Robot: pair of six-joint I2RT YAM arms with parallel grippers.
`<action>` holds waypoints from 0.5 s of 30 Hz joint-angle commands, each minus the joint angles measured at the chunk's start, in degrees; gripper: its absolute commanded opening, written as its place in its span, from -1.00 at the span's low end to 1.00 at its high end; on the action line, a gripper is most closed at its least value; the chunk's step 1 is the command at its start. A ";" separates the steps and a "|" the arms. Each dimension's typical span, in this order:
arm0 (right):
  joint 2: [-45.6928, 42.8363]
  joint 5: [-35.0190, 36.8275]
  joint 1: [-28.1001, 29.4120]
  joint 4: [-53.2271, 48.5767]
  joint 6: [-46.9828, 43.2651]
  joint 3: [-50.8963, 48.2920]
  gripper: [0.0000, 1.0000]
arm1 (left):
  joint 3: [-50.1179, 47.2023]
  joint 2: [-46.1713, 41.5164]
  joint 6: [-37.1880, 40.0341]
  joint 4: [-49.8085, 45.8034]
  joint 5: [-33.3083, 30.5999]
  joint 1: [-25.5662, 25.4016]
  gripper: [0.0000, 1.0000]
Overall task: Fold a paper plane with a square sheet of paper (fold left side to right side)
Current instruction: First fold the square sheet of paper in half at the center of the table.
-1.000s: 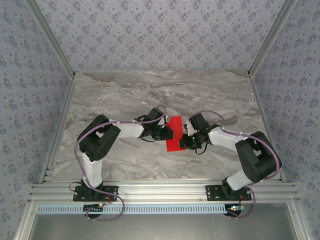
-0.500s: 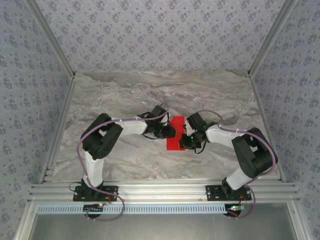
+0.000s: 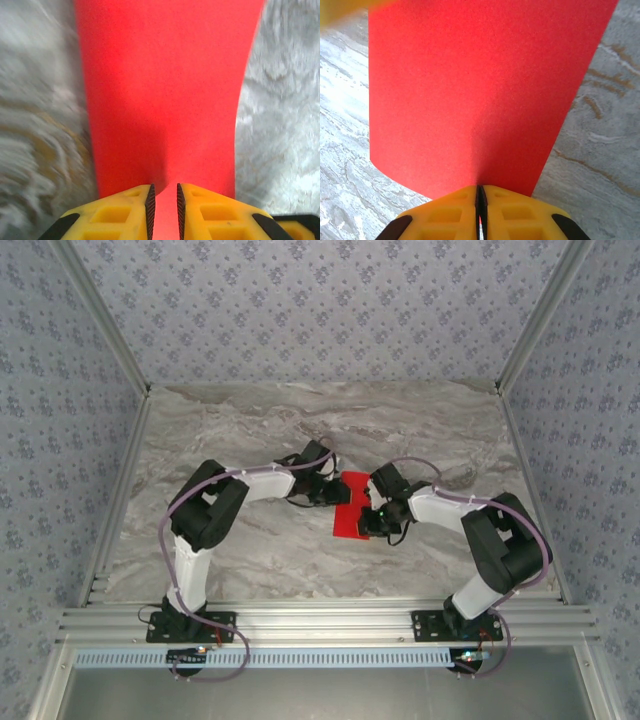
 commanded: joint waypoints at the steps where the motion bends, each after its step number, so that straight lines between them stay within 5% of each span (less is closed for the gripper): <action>1: 3.21 8.06 -0.10 -6.99 -1.27 -2.36 -0.74 | 4.07 3.26 1.76 -0.92 -3.90 2.83 -0.57; 15: 2.80 8.17 -0.01 -7.90 -1.81 -2.87 -0.75 | 16.44 12.09 3.90 -5.93 -4.25 7.59 -0.56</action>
